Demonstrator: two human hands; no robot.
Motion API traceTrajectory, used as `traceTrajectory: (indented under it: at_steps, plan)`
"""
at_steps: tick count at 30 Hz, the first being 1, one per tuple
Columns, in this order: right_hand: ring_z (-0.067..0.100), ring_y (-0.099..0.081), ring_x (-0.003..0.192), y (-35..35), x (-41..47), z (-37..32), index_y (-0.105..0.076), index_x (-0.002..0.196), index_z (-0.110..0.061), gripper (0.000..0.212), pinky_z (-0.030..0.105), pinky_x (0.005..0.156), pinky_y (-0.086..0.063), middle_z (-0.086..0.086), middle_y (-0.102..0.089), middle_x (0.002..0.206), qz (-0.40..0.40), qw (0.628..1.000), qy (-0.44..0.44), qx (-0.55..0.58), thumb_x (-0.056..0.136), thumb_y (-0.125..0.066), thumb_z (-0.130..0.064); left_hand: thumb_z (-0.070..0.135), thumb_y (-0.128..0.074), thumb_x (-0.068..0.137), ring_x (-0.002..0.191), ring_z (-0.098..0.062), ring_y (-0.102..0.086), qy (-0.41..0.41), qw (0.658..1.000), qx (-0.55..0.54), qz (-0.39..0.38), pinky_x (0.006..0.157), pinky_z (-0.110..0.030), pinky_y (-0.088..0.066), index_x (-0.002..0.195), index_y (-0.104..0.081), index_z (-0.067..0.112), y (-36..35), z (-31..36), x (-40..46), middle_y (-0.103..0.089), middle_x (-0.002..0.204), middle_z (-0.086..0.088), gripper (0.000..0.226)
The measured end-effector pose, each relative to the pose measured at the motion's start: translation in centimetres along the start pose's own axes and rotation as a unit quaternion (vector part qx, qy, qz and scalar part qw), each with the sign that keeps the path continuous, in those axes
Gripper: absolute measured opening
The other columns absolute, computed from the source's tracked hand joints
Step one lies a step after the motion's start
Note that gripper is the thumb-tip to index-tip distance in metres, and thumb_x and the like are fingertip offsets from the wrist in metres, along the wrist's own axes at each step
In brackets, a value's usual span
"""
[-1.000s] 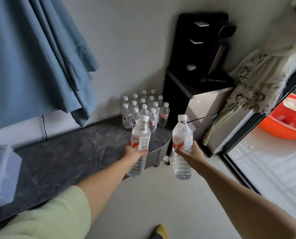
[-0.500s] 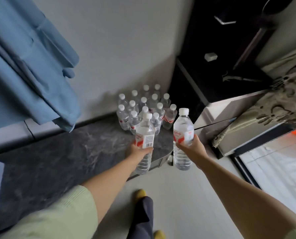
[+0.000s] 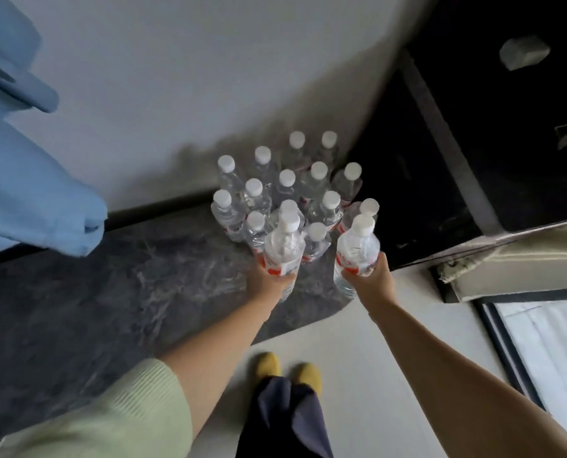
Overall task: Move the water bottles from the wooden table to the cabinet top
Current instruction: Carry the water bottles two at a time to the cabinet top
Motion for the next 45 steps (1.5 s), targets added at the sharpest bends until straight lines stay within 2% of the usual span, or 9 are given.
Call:
traceTrajectory:
  at_steps: [5, 10, 14, 17, 23, 29, 35, 41, 45]
  plan:
    - [0.021, -0.057, 0.104, -3.4, 3.2, 2.7, -0.047, 0.123, -0.013, 0.063, 0.03, 0.084, -0.043, 0.001, -0.058, 0.113, 0.028, 0.999, 0.003, 0.044, 0.071, -0.082, -0.013, 0.007, -0.084, 0.066, 0.093, -0.021, -0.063, -0.05, 0.998, -0.025, 0.027, 0.071, -0.012, -0.04, 0.113, -0.057, 0.008, -2.5, -2.7, 2.3, -0.067, 0.103, -0.005, 0.054]
    - [0.024, -0.056, 0.111, -5.4, 5.2, 4.5, -0.043, 0.129, -0.015, 0.065, 0.033, 0.087, -0.045, 0.005, -0.06, 0.123, 0.058, 0.997, -0.016, 0.046, 0.075, -0.079, -0.018, 0.005, -0.084, 0.067, 0.11, -0.03, -0.06, -0.07, 0.994, -0.038, 0.075, 0.094, -0.035, -0.048, 0.122, -0.054, -0.002, -4.5, -3.7, 3.7, -0.064, 0.118, -0.017, 0.062]
    - [0.024, -0.057, 0.113, -5.5, 6.5, 5.1, -0.043, 0.129, -0.018, 0.063, 0.028, 0.084, -0.04, 0.002, -0.061, 0.123, 0.057, 0.998, -0.001, 0.015, 0.077, -0.078, -0.021, 0.004, -0.084, 0.066, 0.11, -0.029, -0.06, -0.093, 0.988, -0.019, 0.122, 0.083, -0.01, -0.035, 0.12, -0.055, -0.007, -5.2, -4.3, 4.5, -0.064, 0.118, -0.021, 0.062]
    - [0.027, -0.055, 0.116, -5.2, 6.7, 5.2, -0.039, 0.132, -0.016, 0.066, 0.029, 0.086, -0.041, 0.005, -0.059, 0.127, 0.038, 0.999, 0.003, -0.023, 0.078, -0.077, -0.022, 0.001, -0.083, 0.067, 0.109, -0.032, -0.06, -0.1, 0.988, 0.018, 0.118, 0.081, -0.004, -0.031, 0.12, -0.053, -0.01, -5.3, -4.5, 4.4, -0.064, 0.116, -0.024, 0.062]
    - [0.029, -0.049, 0.125, -4.7, 6.0, 4.4, -0.03, 0.14, -0.009, 0.079, 0.036, 0.099, -0.042, 0.012, -0.05, 0.138, -0.014, 1.0, -0.003, -0.026, 0.078, -0.077, -0.02, 0.004, -0.08, 0.071, 0.114, -0.022, -0.057, -0.016, 0.999, -0.01, 0.027, 0.089, -0.018, -0.041, 0.129, -0.045, 0.003, -4.9, -4.2, 4.3, -0.061, 0.124, -0.011, 0.068]
    - [0.033, -0.042, 0.133, -1.6, 3.7, 3.0, -0.017, 0.15, -0.008, 0.095, 0.039, 0.104, -0.039, 0.02, -0.037, 0.148, -0.016, 0.998, -0.058, -0.026, 0.079, -0.078, -0.022, 0.01, -0.08, 0.073, 0.107, -0.027, -0.057, 0.046, 0.998, 0.032, 0.002, 0.083, -0.027, -0.044, 0.127, -0.036, -0.003, -2.2, -2.2, 1.3, -0.055, 0.125, -0.018, 0.071]
    - [0.031, -0.04, 0.134, 2.7, 0.6, -2.5, -0.018, 0.152, -0.02, 0.096, 0.041, 0.105, -0.037, 0.015, -0.036, 0.149, -0.038, 0.993, 0.009, -0.113, 0.078, -0.077, -0.031, 0.018, -0.081, 0.071, 0.125, -0.031, -0.047, -0.069, 0.99, 0.121, 0.007, 0.1, -0.036, -0.039, 0.138, -0.033, 0.002, 2.1, 4.5, -1.9, -0.046, 0.135, -0.017, 0.084]
    - [0.03, -0.035, 0.136, 5.7, -2.0, -11.8, -0.024, 0.15, -0.025, 0.077, 0.046, 0.104, -0.038, 0.009, -0.035, 0.151, -0.039, 0.97, 0.14, -0.198, 0.087, -0.064, -0.043, 0.035, -0.071, 0.082, 0.131, -0.03, -0.038, -0.186, 0.955, 0.233, -0.003, 0.104, -0.043, -0.038, 0.147, -0.021, 0.011, 4.8, 14.1, -4.5, -0.036, 0.143, -0.016, 0.086]
    - [0.025, -0.026, 0.142, 7.9, -2.9, -18.2, -0.035, 0.146, -0.023, 0.057, 0.053, 0.116, -0.021, 0.002, -0.033, 0.153, -0.016, 0.933, 0.204, -0.297, 0.095, -0.049, -0.044, 0.041, -0.062, 0.087, 0.13, -0.029, -0.042, -0.265, 0.921, 0.285, -0.007, 0.103, -0.047, -0.038, 0.146, -0.027, 0.016, 6.7, 20.1, -6.0, -0.041, 0.144, -0.01, 0.073]
Point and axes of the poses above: each hand's wrist, its own x-axis towards the middle knuckle, its own y-axis out of the back of the hand, z = x × y, the point moved 3 cm from there along x, towards the middle knuckle
